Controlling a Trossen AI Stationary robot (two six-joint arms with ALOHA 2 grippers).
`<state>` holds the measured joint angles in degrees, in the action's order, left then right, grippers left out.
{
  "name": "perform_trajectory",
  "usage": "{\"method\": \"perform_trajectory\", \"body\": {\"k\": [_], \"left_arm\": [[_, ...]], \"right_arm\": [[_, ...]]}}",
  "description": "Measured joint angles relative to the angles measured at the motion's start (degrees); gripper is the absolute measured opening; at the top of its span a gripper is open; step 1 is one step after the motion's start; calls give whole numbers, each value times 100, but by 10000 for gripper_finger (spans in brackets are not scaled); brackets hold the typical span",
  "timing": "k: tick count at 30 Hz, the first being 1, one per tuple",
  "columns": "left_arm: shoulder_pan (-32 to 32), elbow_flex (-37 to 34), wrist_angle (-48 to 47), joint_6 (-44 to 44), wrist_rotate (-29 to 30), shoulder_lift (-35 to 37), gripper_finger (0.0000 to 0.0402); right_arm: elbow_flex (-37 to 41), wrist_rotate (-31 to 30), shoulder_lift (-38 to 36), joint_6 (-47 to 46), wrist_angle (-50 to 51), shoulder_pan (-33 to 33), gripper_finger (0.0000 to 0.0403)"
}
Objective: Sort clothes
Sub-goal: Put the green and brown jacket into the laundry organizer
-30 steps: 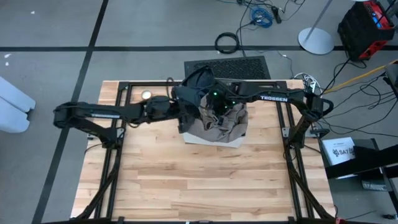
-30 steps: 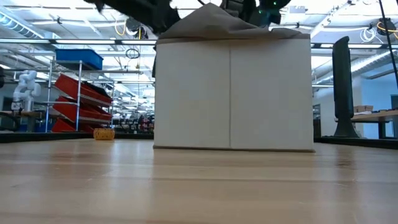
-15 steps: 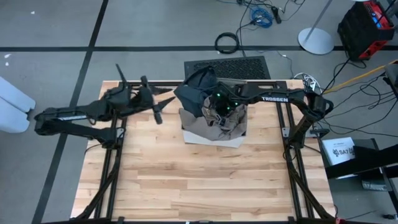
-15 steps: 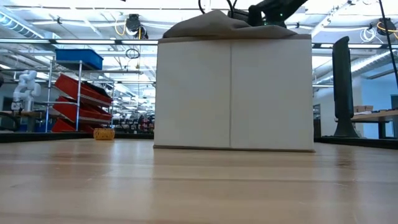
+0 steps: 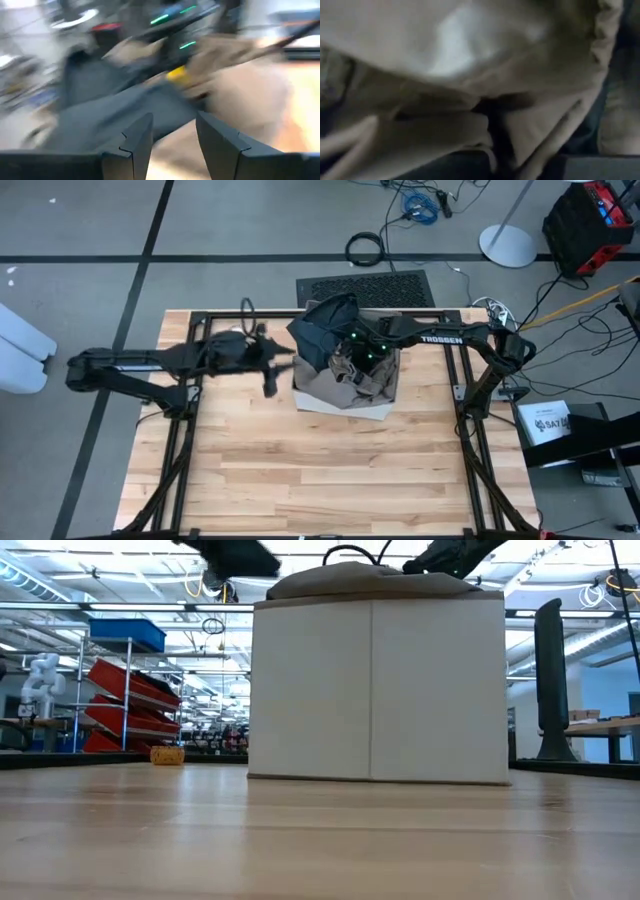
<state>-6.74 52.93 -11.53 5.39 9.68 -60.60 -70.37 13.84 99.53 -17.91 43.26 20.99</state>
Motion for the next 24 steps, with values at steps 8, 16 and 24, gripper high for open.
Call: {"method": "perform_trajectory", "body": {"k": [8, 16, 24], "left_arm": [[567, 0, 1286, 438, -488, -1040, 160], [724, 0, 1856, 597, 1288, -1819, 160], [613, 2, 1887, 599, 1593, -1962, 160]], "right_arm": [[33, 7, -14, -810, -282, -11, 19], [-234, -86, -361, -850, -266, -2, 24], [-773, -99, -665, -443, 638, -118, 76]]}}
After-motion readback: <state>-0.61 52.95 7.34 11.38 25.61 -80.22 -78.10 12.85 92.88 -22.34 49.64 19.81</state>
